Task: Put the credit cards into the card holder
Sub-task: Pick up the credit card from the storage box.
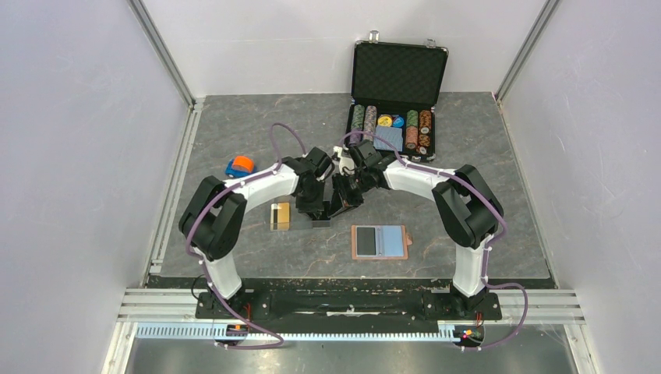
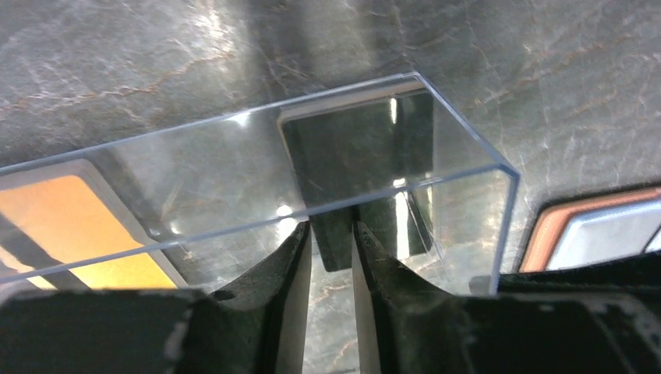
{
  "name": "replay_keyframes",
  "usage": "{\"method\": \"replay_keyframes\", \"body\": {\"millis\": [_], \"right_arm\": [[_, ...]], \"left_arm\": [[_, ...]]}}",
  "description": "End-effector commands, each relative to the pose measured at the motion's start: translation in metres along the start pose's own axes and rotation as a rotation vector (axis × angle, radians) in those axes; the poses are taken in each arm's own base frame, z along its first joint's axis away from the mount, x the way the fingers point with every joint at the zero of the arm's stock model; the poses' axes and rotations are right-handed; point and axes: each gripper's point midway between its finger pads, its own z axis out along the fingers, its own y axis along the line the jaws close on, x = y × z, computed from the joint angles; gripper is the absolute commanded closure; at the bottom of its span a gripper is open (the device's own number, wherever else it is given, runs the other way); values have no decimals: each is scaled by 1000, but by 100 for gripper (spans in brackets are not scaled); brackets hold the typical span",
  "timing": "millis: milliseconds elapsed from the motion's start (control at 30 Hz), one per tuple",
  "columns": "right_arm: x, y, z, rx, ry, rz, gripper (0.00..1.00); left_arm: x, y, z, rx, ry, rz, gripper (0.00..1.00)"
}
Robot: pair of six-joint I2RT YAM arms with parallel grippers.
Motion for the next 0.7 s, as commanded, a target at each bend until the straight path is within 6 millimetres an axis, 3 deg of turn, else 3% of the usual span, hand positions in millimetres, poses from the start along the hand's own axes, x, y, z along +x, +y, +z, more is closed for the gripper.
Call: {"method": "replay_keyframes", "body": {"millis": [0, 133, 267, 500, 667], "right_arm": [[-14, 11, -9, 19, -40, -96, 80], [-23, 13, -18, 56, -60, -133, 78], [-29, 16, -22, 68, -70, -149, 72], [-31, 14, -25, 94, -76, -169, 64], [-33, 13, -31, 121, -86, -189, 60]], "left_arm": [[-15, -24, -27, 129, -76, 24, 62], [-30, -31, -48, 282, -142, -59, 55], [-39, -24, -66, 398, -184, -137, 52], [-35, 17, -76, 418, -197, -229, 48], [-22, 61, -76, 230, -192, -242, 49]]}}
